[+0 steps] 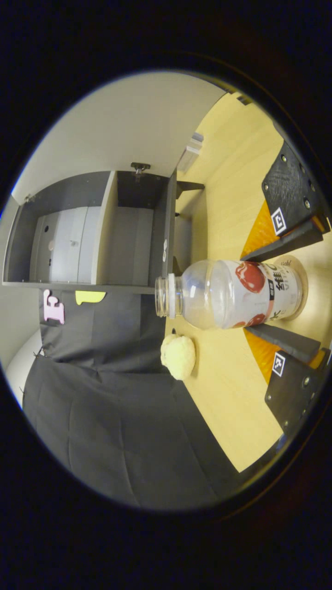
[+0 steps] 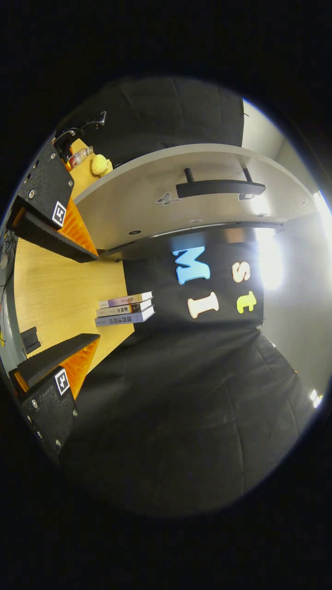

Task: Open the cabinet door with the right hand, grasp the bottle in the cabinet with the left hand and place it on the coaster, then close the cabinet door with the right hand.

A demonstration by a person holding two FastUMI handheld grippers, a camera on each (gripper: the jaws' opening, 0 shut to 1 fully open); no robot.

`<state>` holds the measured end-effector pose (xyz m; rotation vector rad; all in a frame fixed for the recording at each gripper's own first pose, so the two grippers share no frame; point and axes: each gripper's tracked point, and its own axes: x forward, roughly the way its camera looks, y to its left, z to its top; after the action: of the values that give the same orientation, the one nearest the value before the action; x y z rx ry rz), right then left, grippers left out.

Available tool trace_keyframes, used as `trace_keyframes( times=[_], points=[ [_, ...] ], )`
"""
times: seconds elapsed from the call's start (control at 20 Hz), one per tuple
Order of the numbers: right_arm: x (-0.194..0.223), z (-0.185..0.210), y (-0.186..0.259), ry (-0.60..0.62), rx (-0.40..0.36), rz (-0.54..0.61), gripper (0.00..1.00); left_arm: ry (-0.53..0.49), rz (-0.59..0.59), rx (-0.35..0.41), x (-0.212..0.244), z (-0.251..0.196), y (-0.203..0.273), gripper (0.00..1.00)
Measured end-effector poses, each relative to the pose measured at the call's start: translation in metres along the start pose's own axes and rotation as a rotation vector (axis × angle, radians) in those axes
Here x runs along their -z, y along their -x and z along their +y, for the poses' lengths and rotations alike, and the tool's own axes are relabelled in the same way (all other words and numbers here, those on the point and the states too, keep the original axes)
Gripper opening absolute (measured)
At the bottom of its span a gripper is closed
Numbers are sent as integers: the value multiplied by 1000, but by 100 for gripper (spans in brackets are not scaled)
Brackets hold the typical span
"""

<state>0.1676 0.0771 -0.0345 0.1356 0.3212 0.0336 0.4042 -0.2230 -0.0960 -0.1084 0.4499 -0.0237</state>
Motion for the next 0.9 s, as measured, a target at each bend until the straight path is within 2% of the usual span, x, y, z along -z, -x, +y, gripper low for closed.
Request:
trace_keyframes(
  times=[0.05,0.1,0.2,0.25,0.3,0.5,0.55,0.6,0.65,0.7,0.75,0.85,0.9],
  points=[
    [-1,0,-1,-2,-3,-3,96,-1,4,1,-2,0,-1,79],
    [-3,1,-2,-4,-6,-7,96,-5,6,0,-3,0,-2,76],
    [-1,1,-6,-3,-7,-7,95,-20,7,5,-3,-3,-3,78],
    [-1,2,-8,-6,-11,-6,96,-30,7,6,-4,-5,-3,83],
    [0,4,-9,-8,-15,-5,96,-39,7,3,-6,-5,-2,80],
    [0,6,-12,-12,-31,-8,96,-44,-10,-3,-15,-4,2,81],
    [-2,6,-12,-14,-35,-13,95,-43,-18,-6,-16,-4,3,82],
    [-2,7,-12,-16,-39,-16,96,-41,-21,-6,-18,-3,3,89],
    [-3,7,-12,-18,-43,-19,95,-40,-26,-10,-20,-3,5,86],
    [-4,8,-13,-21,-47,-23,96,-38,-32,-11,-22,-2,6,89],
    [-5,8,-14,-24,-50,-27,96,-36,-40,-11,-25,-3,8,86],
    [-7,8,-15,-28,-56,-32,95,-32,-54,-11,-32,-3,10,86],
    [-8,8,-16,-30,-58,-36,96,-29,-63,-11,-37,-4,11,89]
  ],
)
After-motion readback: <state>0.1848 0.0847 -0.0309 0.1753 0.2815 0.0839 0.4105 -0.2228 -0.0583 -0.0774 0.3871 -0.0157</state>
